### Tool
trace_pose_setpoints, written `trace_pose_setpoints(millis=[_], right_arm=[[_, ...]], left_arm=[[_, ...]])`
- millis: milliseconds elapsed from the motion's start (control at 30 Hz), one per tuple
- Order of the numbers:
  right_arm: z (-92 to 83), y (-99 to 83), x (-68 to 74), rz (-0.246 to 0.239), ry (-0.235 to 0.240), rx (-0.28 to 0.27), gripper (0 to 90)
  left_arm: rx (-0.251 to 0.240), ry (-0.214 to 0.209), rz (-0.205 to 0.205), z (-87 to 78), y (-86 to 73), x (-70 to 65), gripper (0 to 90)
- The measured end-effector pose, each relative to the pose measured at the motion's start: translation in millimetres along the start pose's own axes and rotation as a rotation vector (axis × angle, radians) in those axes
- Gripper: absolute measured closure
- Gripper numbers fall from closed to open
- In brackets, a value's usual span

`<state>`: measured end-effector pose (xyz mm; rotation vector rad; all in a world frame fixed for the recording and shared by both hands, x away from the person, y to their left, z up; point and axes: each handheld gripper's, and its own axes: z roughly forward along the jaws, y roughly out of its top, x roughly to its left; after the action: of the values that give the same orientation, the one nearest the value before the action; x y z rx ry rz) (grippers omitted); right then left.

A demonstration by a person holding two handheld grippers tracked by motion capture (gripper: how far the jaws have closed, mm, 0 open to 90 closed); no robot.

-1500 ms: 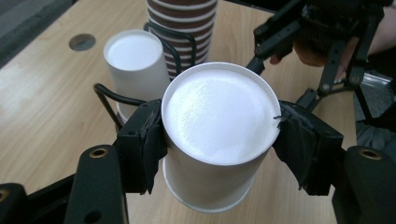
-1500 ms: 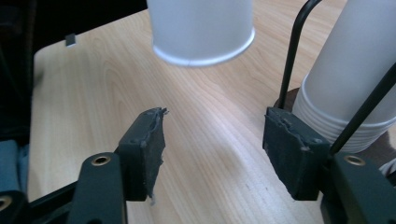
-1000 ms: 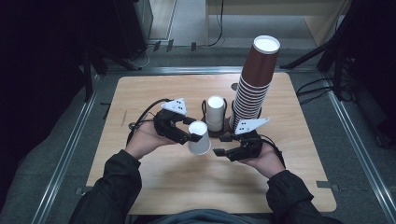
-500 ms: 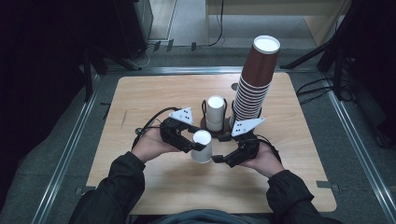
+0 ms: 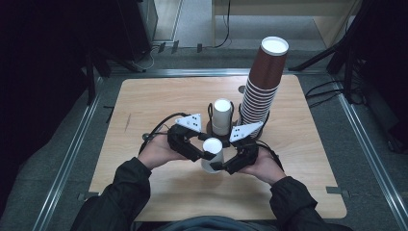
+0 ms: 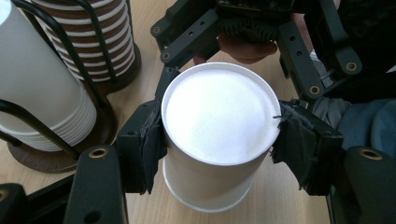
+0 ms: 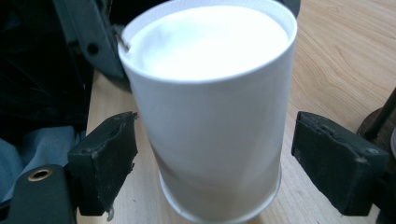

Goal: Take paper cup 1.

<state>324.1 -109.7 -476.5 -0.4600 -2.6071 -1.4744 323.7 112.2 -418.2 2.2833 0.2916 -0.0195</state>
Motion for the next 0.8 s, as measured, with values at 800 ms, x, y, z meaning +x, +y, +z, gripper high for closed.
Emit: trace_pose_setpoints(millis=[800], right_arm=[[5.1, -0.4, 2.1, -0.033, 0.031, 0.015, 26.5]], left_arm=[[0.025, -0.023, 0.016, 8.3, 2.1, -5.7, 35.2]])
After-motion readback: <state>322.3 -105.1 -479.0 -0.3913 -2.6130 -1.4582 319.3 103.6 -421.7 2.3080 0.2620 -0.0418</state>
